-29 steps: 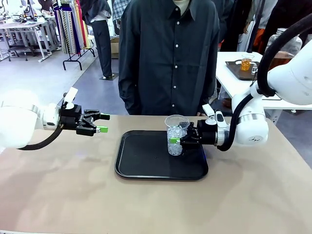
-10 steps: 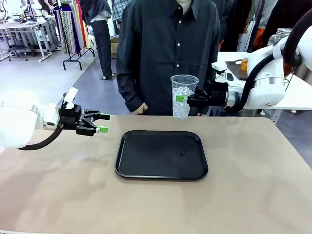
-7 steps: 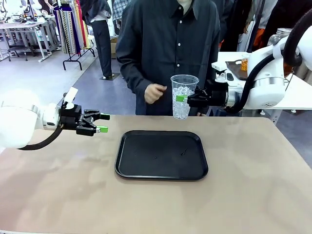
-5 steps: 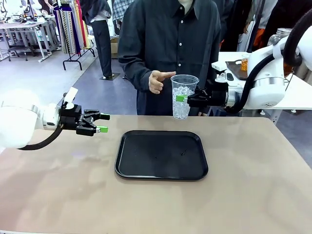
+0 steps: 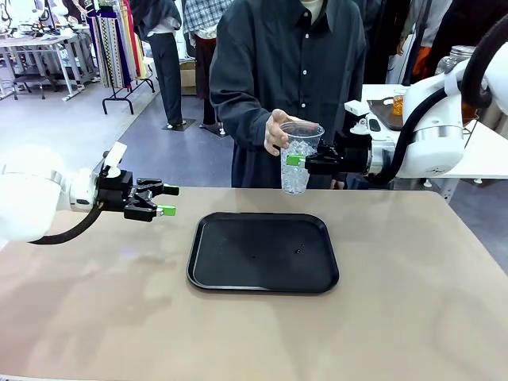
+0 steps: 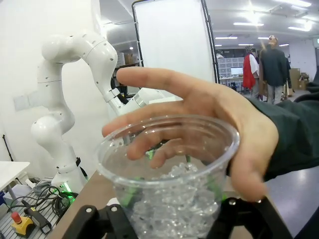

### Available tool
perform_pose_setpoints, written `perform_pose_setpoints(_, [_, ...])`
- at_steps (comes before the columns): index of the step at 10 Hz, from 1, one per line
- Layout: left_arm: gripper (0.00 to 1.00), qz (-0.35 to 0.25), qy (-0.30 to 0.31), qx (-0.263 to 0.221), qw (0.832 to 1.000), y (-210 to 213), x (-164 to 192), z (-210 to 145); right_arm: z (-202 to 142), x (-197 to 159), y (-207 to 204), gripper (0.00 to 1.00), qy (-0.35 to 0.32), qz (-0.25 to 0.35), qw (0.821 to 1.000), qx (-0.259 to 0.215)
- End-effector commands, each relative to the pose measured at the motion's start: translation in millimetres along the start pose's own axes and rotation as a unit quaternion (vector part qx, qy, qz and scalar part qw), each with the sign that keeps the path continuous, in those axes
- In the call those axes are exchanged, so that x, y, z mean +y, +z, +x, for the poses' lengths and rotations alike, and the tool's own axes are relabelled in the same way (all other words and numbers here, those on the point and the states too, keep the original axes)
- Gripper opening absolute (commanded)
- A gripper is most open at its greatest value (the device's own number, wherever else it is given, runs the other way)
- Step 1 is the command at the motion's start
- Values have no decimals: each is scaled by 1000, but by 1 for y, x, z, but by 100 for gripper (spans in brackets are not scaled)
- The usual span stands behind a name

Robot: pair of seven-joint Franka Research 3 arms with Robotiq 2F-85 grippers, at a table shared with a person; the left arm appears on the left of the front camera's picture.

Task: Pour the drink into the iced cup.
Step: Open the gripper to release the iced cup you were holding.

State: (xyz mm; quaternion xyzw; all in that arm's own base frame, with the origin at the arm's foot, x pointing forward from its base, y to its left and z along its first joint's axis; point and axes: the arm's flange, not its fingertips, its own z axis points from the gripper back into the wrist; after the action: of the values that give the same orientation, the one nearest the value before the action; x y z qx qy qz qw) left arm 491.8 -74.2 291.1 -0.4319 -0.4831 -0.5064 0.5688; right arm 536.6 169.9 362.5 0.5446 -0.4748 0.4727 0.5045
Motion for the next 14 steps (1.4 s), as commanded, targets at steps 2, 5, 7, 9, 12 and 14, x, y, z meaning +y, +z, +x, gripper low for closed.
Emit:
perform_pose_setpoints(2, [100, 1, 5, 2, 1000, 0, 1, 2, 5, 1, -1, 61, 14, 0, 1000, -1])
perform_pose_setpoints(5, [100, 1, 5, 2, 1000, 0, 1, 2, 5, 1, -1, 61, 14, 0, 1000, -1])
perform_pose_setpoints(7, [100, 1, 5, 2, 1000, 0, 1, 2, 5, 1, -1, 61, 14, 0, 1000, -1])
perform_pose_setpoints(9, [100, 1, 5, 2, 1000, 0, 1, 2, 5, 1, -1, 61, 14, 0, 1000, -1])
perform_pose_setpoints(12, [100, 1, 5, 2, 1000, 0, 1, 2, 5, 1, -1, 61, 14, 0, 1000, -1])
perform_pose_setpoints(14, [100, 1, 5, 2, 1000, 0, 1, 2, 2, 0, 0, 72, 2, 0, 1000, 0])
